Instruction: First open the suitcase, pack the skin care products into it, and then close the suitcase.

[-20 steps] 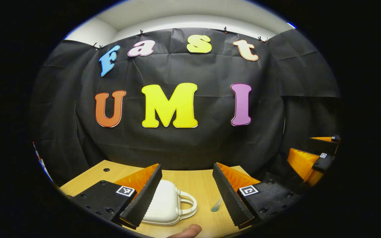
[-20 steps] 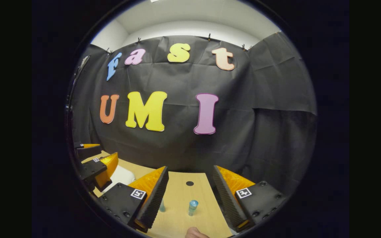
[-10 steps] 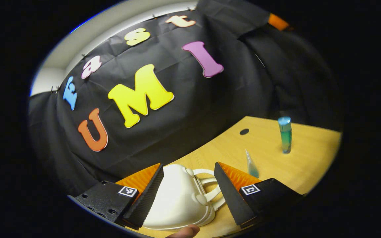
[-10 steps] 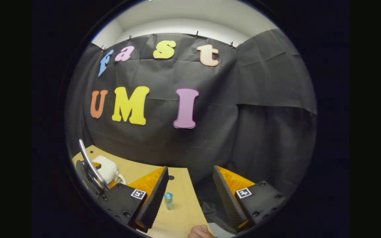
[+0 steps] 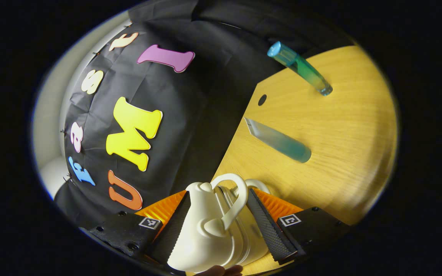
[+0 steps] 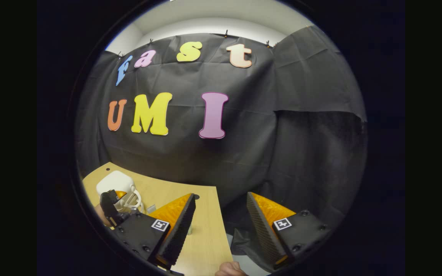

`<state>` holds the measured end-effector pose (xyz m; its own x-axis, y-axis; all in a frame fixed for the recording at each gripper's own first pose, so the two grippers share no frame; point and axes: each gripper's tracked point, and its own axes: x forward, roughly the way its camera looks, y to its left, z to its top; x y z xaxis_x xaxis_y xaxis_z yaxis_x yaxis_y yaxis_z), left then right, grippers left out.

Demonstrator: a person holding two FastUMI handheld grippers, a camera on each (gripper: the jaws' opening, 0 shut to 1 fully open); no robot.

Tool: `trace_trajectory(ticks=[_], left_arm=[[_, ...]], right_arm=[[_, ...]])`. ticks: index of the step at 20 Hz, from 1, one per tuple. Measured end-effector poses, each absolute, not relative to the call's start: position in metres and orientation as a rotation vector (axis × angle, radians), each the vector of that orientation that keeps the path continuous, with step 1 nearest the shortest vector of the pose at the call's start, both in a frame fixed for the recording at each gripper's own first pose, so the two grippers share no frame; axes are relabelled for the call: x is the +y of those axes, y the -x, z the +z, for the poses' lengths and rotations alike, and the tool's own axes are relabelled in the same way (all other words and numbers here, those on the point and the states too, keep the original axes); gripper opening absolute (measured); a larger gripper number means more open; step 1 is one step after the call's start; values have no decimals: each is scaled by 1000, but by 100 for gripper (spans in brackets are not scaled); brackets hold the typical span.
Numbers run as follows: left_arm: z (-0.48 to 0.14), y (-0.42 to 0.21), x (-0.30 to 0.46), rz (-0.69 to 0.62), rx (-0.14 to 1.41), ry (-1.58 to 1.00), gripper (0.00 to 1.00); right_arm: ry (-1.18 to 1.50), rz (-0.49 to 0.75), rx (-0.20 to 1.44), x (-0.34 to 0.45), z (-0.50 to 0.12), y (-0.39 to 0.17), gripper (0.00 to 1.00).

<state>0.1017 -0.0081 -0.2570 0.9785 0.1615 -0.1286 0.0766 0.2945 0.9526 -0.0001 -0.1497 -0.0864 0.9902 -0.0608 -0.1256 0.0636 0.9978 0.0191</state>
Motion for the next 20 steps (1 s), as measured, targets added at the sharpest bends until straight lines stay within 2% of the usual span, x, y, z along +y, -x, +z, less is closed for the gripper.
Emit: trace_trajectory(ticks=[2, 3, 4, 5, 6, 7, 8, 10, 12, 15, 20], left_arm=[[-260, -112, -6, 83, 240, -1361, 90], [-262, -118, -6, 91, 233, -1385, 80], [-261, -123, -6, 95, 224, -1417, 76], [-262, -125, -5, 101, 225, -1448, 65], [-268, -127, -4, 95, 248, -1461, 60], [-275, -130, 3, 97, 270, -1462, 48], [-280, -129, 9, 100, 299, -1462, 45], [-278, -126, 16, 110, 332, -1487, 25], [-276, -125, 12, 86, 339, -1486, 16], [-269, -118, 14, 45, 369, -1443, 8], [-234, -110, 23, -19, 363, -1247, 4]], right_arm=[[-28, -41, 143, -153, -92, -5, 80], [-31, -25, 152, -152, -94, -8, 80], [-33, -11, 160, -151, -95, -8, 80], [-30, -1, 158, -150, -94, -10, 80], [-22, 2, 152, -150, -92, -10, 80], [-15, -1, 144, -149, -89, -12, 80], [-13, -7, 143, -147, -87, -12, 80], [-20, -22, 146, -141, -86, -11, 80], [-22, -40, 136, -134, -81, -8, 80], [-15, -63, 135, -119, -76, -5, 79], [2, -123, 121, -89, -63, -2, 80]])
